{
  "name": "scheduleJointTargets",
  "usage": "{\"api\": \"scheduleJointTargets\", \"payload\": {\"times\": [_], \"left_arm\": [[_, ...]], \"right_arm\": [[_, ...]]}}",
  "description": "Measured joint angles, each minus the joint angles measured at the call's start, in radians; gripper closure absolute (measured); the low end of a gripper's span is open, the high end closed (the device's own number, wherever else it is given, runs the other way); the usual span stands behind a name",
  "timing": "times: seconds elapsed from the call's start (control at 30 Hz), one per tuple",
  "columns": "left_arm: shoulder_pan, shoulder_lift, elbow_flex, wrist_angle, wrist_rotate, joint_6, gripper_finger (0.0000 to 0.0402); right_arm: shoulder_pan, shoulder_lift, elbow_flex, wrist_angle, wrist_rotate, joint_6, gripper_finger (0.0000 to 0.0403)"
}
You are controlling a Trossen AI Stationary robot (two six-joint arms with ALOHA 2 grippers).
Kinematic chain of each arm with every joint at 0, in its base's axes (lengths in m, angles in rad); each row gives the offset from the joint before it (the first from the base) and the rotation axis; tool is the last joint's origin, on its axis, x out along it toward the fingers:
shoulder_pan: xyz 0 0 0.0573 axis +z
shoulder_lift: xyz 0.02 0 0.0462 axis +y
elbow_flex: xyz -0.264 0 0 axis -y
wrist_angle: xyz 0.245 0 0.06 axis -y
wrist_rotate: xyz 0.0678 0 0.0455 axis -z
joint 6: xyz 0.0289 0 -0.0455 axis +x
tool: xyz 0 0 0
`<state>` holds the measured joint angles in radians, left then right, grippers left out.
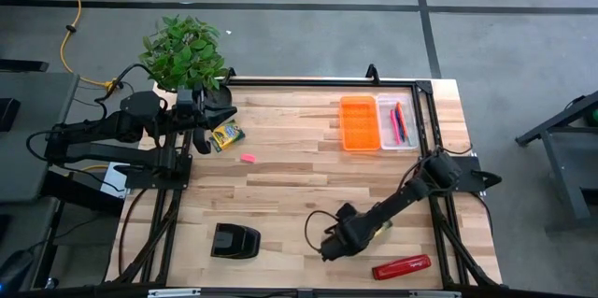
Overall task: Pack school essentials
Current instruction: Put the bottom yellow crayon box into the orange supply box
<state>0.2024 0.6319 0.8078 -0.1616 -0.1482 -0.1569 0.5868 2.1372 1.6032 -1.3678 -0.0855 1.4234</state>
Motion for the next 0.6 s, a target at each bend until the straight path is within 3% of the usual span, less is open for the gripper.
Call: {"api": "scheduleJointTargets", "payload": {"times": [0.27, 0.6], "left_arm": [[0.000, 0.000, 0.000, 0.000, 0.000, 0.003, 0.0402], [0.000, 0.000, 0.000, 0.000, 0.000, 0.003, 0.0402]], "right_arm": [[-0.020, 0.000, -0.049, 0.042, -0.019, -0.011, 0.0286], [-0.020, -0.001, -0.049, 0.055, -0.020, -0.007, 0.0300]]}}
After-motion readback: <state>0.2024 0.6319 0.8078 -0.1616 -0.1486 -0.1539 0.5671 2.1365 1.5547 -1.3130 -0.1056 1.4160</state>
